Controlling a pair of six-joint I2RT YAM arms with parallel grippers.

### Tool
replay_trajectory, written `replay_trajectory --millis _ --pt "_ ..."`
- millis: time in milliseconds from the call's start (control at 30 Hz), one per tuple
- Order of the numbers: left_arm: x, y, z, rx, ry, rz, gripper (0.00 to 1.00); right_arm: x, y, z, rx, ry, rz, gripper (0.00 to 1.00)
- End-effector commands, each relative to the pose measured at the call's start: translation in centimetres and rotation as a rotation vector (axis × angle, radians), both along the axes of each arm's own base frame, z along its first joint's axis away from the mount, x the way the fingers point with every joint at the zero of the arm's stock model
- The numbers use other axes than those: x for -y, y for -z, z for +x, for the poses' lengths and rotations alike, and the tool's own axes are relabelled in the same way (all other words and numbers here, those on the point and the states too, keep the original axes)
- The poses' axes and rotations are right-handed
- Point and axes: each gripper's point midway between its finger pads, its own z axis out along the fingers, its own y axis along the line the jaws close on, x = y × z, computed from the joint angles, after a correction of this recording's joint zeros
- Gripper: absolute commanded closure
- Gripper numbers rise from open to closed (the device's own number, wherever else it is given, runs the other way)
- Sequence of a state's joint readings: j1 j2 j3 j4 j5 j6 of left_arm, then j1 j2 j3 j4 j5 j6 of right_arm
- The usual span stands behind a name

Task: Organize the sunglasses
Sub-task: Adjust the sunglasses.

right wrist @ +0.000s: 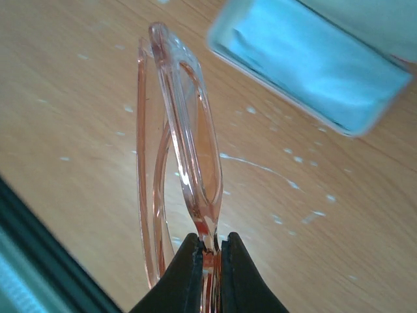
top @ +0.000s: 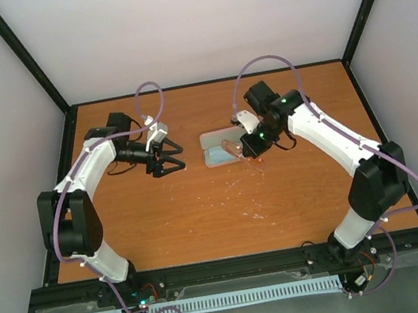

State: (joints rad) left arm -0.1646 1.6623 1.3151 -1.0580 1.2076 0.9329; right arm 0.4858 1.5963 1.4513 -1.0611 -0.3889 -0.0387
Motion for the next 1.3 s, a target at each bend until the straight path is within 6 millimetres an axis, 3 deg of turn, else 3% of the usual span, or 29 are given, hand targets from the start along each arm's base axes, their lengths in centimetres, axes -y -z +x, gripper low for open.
replay_trajectory --millis 0,133,200,300,400,467,667,767,1267 --pt "-0.5 0.3 0.8 0.049 -0.015 0.011 0.20 3.5 1.3 2.9 0.121 -0.011 -0.261 0.97" --pt "-0.5 0.5 0.7 0.041 -0.016 0.011 0.23 3.1 2.0 4.5 0.163 -0.044 -0.322 0.97" --pt "-0.5 0.7 0.5 0.035 -0.013 0.008 0.24 1.7 2.3 4.0 0.144 -0.110 -0.283 0.97" --pt "-0.4 0.7 0.4 0.066 0.005 -0.002 0.26 -1.2 2.0 1.2 0.037 -0.225 -0.116 0.97" --pt "-0.3 1.5 0.4 0.131 0.032 0.045 0.48 -3.6 0.7 -2.3 -0.074 -0.323 0.082 0.97" --pt "-0.3 1.9 0.6 0.164 0.041 0.060 0.54 -4.1 0.2 -3.8 -0.107 -0.350 0.127 0.97" --pt "0.5 2.0 1.0 0.229 0.097 0.082 0.46 -5.2 0.3 -7.8 -0.182 -0.409 0.162 0.97" --pt "0.7 1.9 0.8 0.263 0.128 0.093 0.46 -5.8 0.8 -9.0 -0.200 -0.440 0.143 0.97" --pt "2.4 2.4 -3.3 0.279 0.311 0.123 0.61 -9.1 1.6 -9.2 -0.219 -0.511 0.130 0.97"
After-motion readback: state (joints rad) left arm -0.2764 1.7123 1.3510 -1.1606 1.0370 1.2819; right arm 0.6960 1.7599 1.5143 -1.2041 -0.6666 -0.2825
